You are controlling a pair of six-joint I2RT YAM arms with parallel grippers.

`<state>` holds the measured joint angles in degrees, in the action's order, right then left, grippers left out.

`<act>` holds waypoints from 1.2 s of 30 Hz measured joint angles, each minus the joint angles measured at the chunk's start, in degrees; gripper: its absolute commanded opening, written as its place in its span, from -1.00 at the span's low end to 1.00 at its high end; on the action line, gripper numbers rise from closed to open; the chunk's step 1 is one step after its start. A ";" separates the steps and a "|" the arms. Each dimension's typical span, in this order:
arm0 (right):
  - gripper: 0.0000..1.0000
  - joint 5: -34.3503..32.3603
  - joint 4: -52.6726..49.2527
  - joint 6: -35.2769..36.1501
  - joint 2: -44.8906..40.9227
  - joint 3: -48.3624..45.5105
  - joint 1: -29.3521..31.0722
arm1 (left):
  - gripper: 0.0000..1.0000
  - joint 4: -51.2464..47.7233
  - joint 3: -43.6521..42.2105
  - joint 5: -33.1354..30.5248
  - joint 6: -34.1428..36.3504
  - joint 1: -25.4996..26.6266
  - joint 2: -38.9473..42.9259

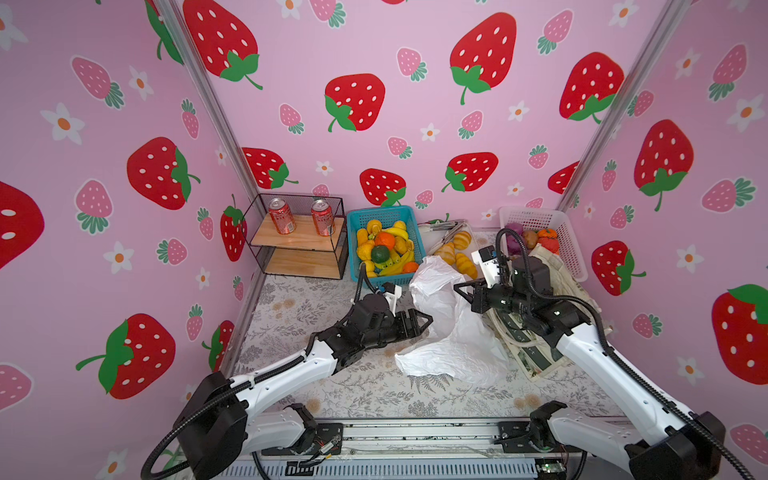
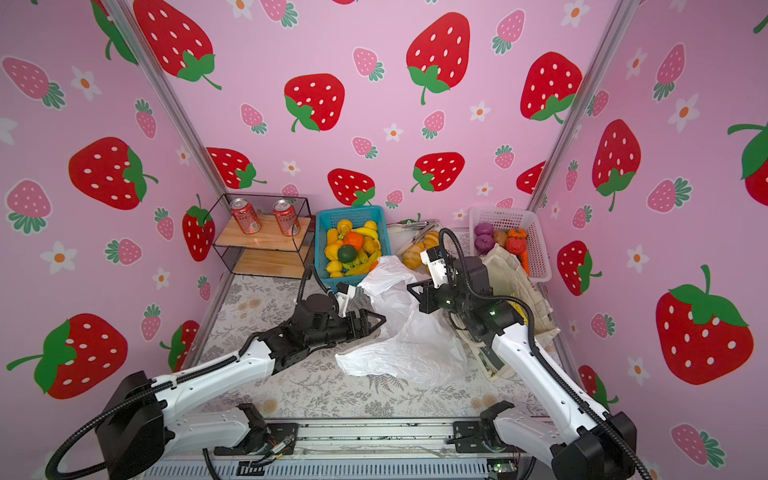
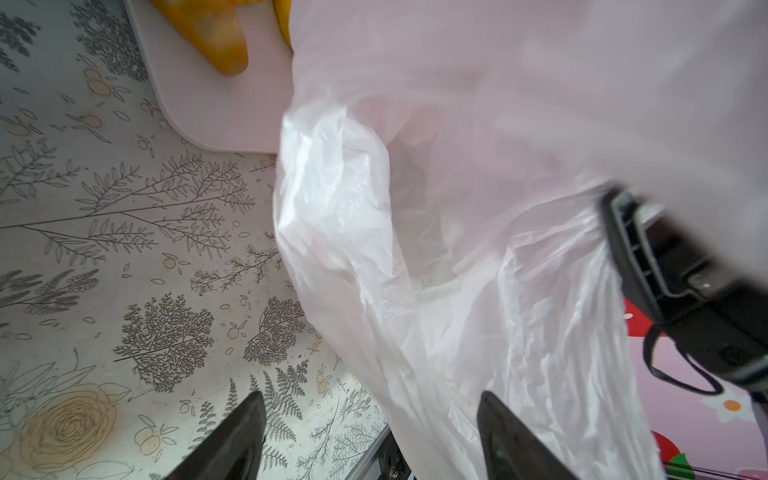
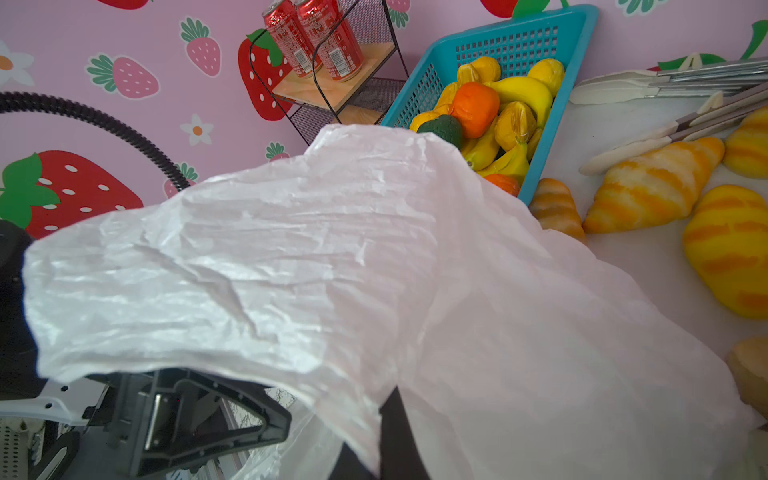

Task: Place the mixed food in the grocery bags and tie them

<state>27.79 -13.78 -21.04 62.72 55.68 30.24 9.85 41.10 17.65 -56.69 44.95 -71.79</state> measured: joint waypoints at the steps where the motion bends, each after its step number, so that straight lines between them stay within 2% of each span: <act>1: -0.96 0.02 0.28 -0.11 0.00 -0.04 0.00 | 0.51 0.61 0.24 0.42 -0.48 0.48 -1.16; 5: -0.96 0.02 0.92 -0.17 0.00 -0.15 0.00 | 0.33 1.68 1.40 1.53 -1.55 1.62 -3.93; 13: -0.96 -1.42 -1.07 1.46 -0.39 -0.37 -0.42 | -0.40 3.21 2.12 2.51 -1.73 1.79 -4.44; 20: -0.97 -2.29 -3.41 3.04 -1.88 -0.37 -0.96 | -0.86 3.19 2.99 4.42 0.31 1.25 -4.85; 21: -0.97 -2.64 -3.76 3.21 -2.08 -0.37 -1.09 | -1.00 3.15 3.30 4.83 0.63 1.16 -4.85; 29: -0.97 -5.35 -6.71 4.04 -2.36 -0.28 -3.13 | -1.00 1.42 3.89 6.97 2.95 0.76 -3.76; 36: -0.97 -9.88 -11.67 5.29 -3.06 2.08 -6.54 | -1.00 -3.26 2.38 8.44 5.60 -1.31 3.21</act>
<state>17.91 -25.45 -15.75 59.66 57.76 23.70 6.59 43.48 26.09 -51.09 43.64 -68.58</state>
